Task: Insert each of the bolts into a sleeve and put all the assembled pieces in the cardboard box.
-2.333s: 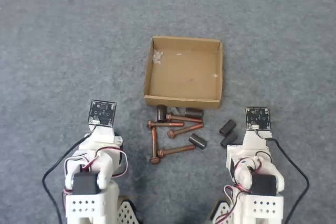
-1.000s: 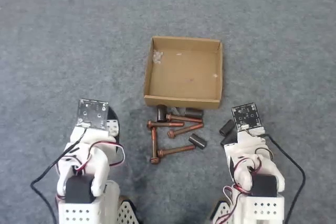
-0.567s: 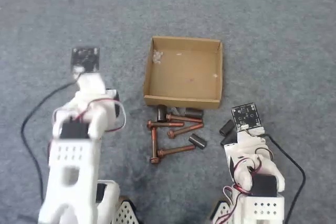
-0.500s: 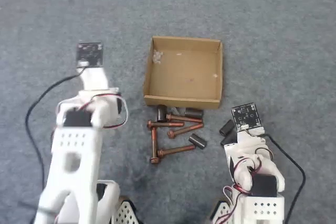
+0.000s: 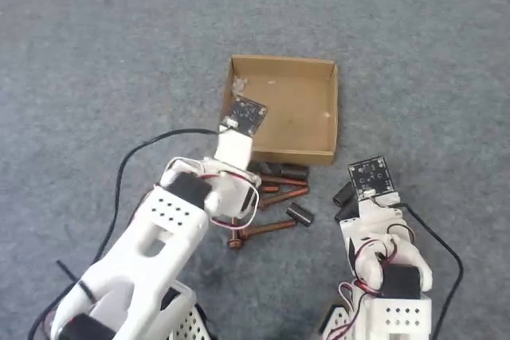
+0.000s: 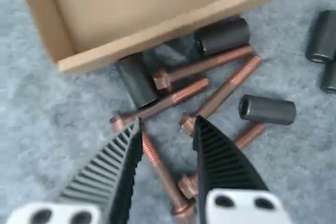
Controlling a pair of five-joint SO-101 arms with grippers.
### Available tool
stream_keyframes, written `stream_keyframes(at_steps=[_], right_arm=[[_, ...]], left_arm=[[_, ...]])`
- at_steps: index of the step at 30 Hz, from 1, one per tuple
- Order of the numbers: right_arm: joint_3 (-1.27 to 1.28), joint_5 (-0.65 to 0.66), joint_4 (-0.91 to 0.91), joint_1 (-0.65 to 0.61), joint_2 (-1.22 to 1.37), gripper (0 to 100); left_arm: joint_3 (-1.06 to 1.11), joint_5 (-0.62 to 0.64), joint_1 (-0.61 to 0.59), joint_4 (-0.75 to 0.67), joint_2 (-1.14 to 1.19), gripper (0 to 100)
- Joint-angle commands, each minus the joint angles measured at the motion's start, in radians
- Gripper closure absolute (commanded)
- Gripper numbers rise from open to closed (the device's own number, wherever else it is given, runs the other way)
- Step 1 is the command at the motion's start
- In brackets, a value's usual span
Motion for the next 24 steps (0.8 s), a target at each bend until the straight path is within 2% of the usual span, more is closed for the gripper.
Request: stream_keyframes(at_steps=[1,10,15,21,24], right_arm=[[-0.023,0.025,-0.008,0.012,-0.016,93.5],[-0.023,0.026,-0.008,0.012,-0.016,93.5],[-0.021,0.026,-0.008,0.012,-0.016,93.5],[-0.021,0.026,-0.008,0.012,-0.016,93.5],[-0.021,0.026,-0.008,0.012,-0.016,93.5]], left_arm=[[0.024,0.011,0.017,-0.061,0.006,84],[0.077,0.080,0.012,-0.060,0.008,84],[0.077,0.081,-0.072,-0.058,0.008,84],[0.074,0.167,-0.086,-0.006,0.008,75],[0.076,0.167,-0.086,-0.006,0.008,74]])
